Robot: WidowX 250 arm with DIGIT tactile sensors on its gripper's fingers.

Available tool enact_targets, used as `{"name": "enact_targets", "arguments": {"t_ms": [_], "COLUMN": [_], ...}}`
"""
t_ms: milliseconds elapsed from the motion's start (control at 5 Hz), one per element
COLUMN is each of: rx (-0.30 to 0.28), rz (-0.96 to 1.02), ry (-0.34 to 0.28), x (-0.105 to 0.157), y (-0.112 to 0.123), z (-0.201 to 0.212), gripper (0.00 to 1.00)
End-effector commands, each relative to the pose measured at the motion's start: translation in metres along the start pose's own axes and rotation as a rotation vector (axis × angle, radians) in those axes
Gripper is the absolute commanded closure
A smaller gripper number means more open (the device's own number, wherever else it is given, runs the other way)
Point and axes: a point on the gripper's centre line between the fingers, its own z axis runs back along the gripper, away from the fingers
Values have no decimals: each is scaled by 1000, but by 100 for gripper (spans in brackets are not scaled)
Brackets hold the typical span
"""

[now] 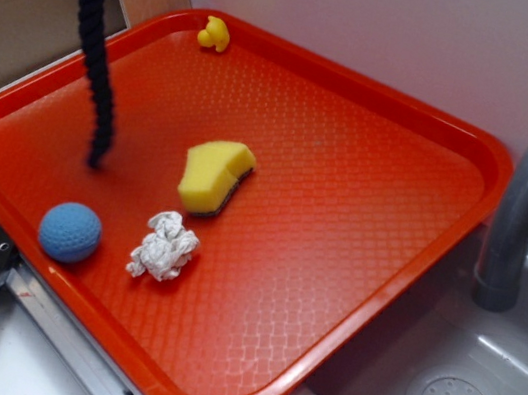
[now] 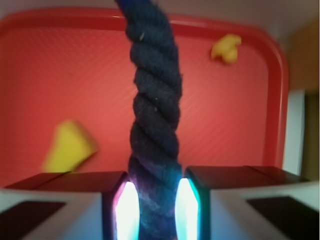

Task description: Grab the blue rope.

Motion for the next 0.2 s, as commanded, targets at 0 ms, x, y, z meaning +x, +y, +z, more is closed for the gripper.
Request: {"name": "enact_targets", "arguments": {"t_ms": [0], "rx": [10], "rz": [188], "ry": [-26], "x": [2], "y": [-4], "z": [14], "gripper": [100]}}
